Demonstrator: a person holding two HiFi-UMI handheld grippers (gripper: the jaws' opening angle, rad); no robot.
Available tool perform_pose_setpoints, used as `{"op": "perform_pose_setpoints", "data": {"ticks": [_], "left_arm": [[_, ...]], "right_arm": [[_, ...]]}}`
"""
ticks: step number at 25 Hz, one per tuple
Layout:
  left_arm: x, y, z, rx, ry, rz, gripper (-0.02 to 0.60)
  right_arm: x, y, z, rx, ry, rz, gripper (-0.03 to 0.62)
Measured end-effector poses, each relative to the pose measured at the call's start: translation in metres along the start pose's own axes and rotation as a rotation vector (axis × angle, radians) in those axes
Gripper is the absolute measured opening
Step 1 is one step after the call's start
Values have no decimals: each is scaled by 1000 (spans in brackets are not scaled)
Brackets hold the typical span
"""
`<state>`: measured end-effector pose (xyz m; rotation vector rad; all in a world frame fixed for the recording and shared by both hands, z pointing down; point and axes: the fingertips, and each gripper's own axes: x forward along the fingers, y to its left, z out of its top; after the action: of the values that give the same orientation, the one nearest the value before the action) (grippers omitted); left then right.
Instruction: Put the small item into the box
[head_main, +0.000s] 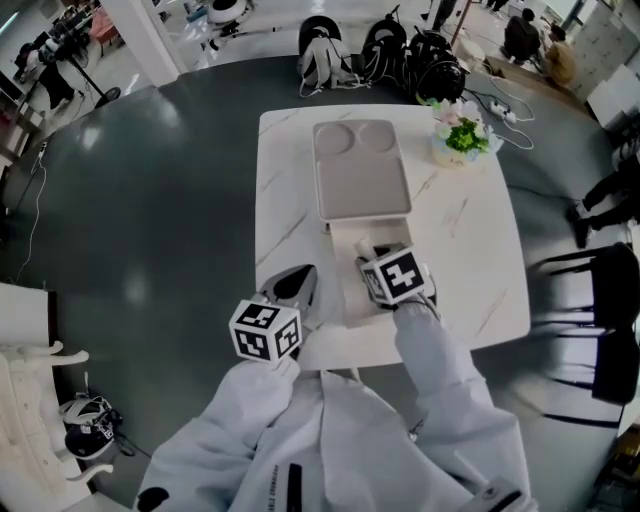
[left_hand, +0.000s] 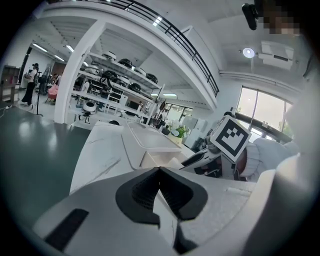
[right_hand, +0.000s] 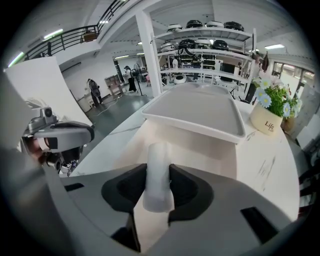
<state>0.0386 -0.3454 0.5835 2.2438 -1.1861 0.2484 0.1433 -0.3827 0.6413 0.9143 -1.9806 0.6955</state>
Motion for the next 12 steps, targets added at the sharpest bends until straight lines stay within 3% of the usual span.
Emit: {"op": "perform_pose_setpoints", "data": {"ticks": [12], "left_arm": [[8, -5, -1, 1, 14, -20, -2]], "right_arm": [[10, -6, -5, -48, 52, -44, 130]]}}
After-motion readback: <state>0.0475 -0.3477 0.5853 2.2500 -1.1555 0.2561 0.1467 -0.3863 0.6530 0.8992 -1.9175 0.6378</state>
